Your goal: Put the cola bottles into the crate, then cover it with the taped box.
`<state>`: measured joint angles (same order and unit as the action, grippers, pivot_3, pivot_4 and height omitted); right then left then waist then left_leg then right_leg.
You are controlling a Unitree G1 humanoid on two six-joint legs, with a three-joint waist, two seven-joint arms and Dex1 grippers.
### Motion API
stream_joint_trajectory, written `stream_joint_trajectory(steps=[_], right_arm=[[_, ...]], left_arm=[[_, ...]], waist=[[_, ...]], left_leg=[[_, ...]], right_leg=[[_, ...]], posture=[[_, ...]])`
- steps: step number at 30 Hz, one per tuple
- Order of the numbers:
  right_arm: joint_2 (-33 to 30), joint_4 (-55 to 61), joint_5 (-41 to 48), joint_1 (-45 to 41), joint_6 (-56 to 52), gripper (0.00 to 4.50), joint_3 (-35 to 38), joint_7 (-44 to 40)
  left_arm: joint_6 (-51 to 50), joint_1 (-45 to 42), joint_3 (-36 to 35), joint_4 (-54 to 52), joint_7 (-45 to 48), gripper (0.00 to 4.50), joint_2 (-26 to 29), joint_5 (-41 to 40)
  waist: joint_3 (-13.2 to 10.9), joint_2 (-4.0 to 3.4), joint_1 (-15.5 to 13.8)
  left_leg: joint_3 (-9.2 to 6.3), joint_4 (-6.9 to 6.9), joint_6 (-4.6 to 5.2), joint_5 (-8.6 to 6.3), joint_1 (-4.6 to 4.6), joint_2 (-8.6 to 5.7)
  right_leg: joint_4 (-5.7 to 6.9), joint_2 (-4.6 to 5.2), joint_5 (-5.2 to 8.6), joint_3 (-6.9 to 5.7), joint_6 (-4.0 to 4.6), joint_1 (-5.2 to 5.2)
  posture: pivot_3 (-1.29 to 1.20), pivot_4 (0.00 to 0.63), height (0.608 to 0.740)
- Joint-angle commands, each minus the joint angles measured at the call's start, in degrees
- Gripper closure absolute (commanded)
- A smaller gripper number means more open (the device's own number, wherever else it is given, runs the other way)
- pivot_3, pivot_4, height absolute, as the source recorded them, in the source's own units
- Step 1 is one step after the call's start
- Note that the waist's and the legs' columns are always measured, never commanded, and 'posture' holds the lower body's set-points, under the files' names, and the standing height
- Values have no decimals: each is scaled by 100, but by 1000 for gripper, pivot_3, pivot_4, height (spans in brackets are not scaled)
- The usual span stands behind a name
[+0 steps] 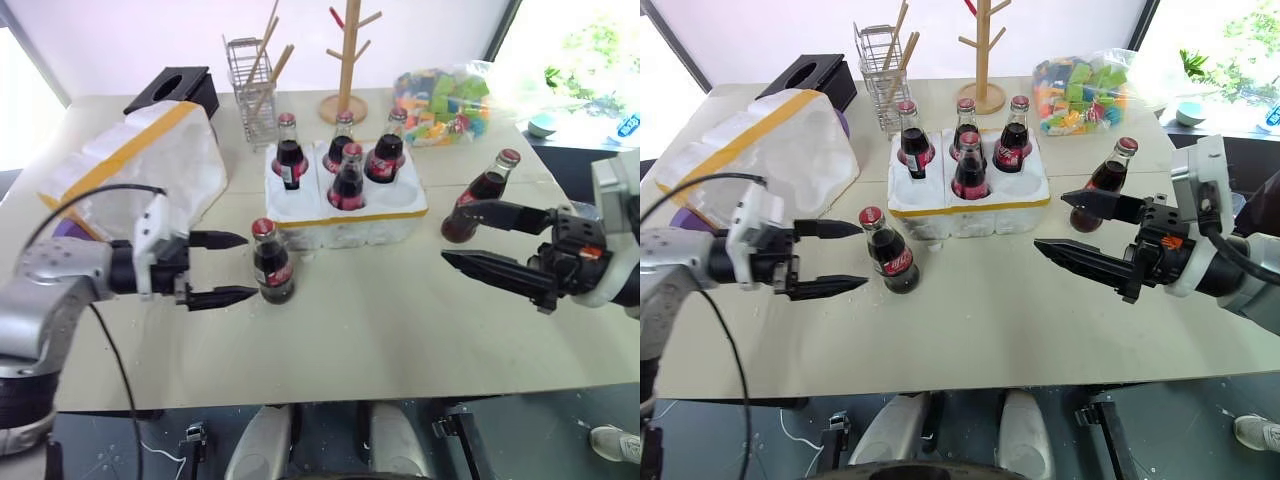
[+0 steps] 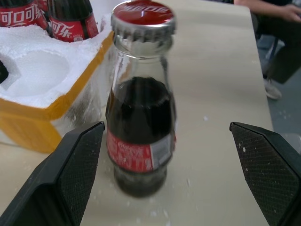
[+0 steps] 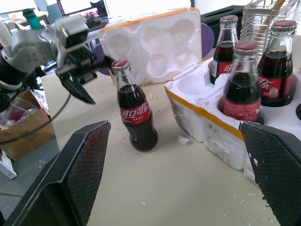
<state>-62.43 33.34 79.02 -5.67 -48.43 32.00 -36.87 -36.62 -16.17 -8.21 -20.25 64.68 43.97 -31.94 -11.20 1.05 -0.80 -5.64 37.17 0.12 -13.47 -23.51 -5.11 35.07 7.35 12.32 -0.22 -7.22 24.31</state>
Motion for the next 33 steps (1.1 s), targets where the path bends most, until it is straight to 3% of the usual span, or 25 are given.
stream_joint_trajectory(steps=[1, 9, 12, 14, 20, 23, 27, 33], right_arm=[[-34, 80, 119, -20, -39, 0, 236, 105], [95, 177, 172, 85, -47, 0, 369, 309], [137, 185, 186, 78, -27, 0, 383, 378], [158, 168, 205, 61, -20, 0, 389, 416], [208, 167, 168, 61, -7, 0, 375, 440], [242, 168, 113, 54, 12, 0, 357, 438], [294, 202, 84, 85, 20, 0, 393, 439], [330, 222, 10, 88, 48, 0, 398, 461]], left_arm=[[123, -52, 186, -55, -398, 40, -170, 121], [531, -140, 569, 411, -664, 40, -493, 412], [489, -197, 570, 377, -557, 872, -472, 282], [213, -285, 437, 264, -485, 1782, -412, -23], [-1048, -1036, -224, 147, -113, 1782, -18, -1668], [-1357, -2012, -451, 792, -318, 1782, -53, -2069], [-639, -3222, -213, 2156, -493, 1782, -226, -1279], [904, -3920, 614, 3584, 85, 1782, -505, 63]], waist=[[0, 0, 5], [0, -1, -1], [0, 0, -1], [0, 0, -3], [-9, 11, -2], [-9, 10, -15], [-8, 11, 1], [-8, 10, 1]], left_leg=[[6, -2, 1, -1, 0, 0], [34, 2, 1, -1, 3, 8], [41, 4, 1, -1, 3, 12], [44, 4, 1, -1, 3, 13], [44, 4, 3, -1, -12, 18], [43, 7, 2, -1, -11, 18], [47, 17, 3, 0, 1, 18], [65, 1, 4, 0, 8, 26]], right_leg=[[0, 0, -1, 2, -2, 2], [0, 0, 1, 15, 4, 3], [0, 0, 1, 16, 4, 2], [0, 0, 1, 17, 4, 3], [0, -9, 1, 16, 1, 20], [3, -12, 1, 15, 0, 18], [4, -15, -1, 14, 0, 0], [3, -20, -11, 28, -17, 6]], posture=[[0, 150, 740], [0, 150, 740], [0, 150, 740], [0, 150, 740], [0, 150, 740], [0, 150, 740], [0, 150, 740], [0, 150, 740]])
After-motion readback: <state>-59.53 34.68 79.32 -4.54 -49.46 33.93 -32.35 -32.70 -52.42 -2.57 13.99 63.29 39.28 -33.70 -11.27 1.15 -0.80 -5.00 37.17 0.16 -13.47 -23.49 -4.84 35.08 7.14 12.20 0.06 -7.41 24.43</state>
